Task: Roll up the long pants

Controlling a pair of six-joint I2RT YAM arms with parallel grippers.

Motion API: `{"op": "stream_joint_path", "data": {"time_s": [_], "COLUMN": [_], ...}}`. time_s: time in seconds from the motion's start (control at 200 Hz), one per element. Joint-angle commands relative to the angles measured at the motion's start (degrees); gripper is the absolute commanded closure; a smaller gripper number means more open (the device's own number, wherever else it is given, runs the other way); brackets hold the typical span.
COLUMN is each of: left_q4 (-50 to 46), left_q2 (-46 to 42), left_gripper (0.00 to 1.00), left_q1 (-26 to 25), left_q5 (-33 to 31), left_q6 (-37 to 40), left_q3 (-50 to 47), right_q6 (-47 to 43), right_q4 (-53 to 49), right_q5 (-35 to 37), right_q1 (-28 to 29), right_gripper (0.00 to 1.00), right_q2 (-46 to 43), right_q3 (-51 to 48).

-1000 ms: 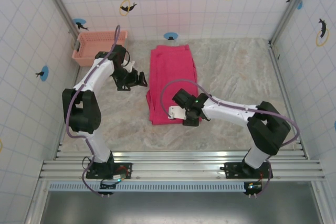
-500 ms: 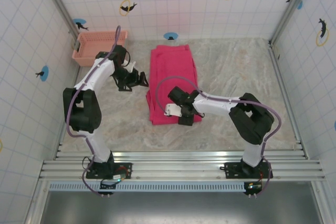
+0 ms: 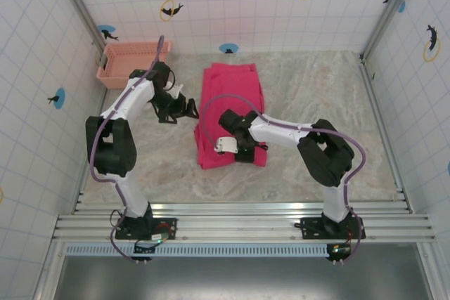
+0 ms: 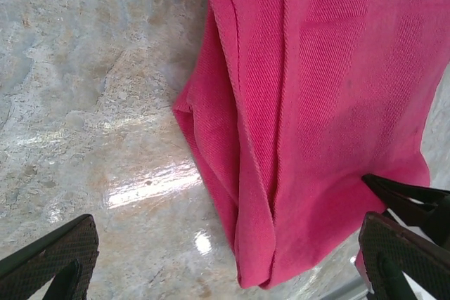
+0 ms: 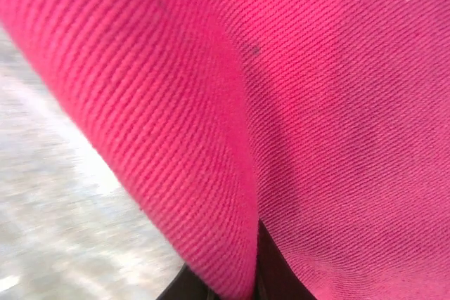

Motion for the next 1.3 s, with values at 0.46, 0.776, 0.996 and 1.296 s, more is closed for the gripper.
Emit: {"op": "stream_joint_path", "data": {"time_s": [0.46,0.776,0.996,1.296], "left_q4": [-4.5,-7.9,-9.4,-6.4], "left_q2": [-2.9,-6.6,-9.6,-14.2], "left_gripper": [0.02,0.02,0.03,0.26], "left_q1": [0.3,-0.9,-6.8,-13.2], "left_q5": [-2.2,-3.2,-3.3,-4.2], "left_q6": [6.5,9.5,10.0,10.0], "left_q3": [0.1,-0.2,-3.5,-9.3], "right_q6": [-1.7,0.8,1.3,2.1], "right_q4": [-40.3,-42.0,-41.6,-41.5], "right_q5": [-46.9,-46.1,-48.9,-53.5], "right_q1": [-6.5,-14.8,-16.4,-16.9], "right_gripper": [0.9,0.89,0.89,0.88], "right_q2": [20.3,32.2,35.3,38.1], "right_q3": [30.4,42.1,43.6,46.5]}}
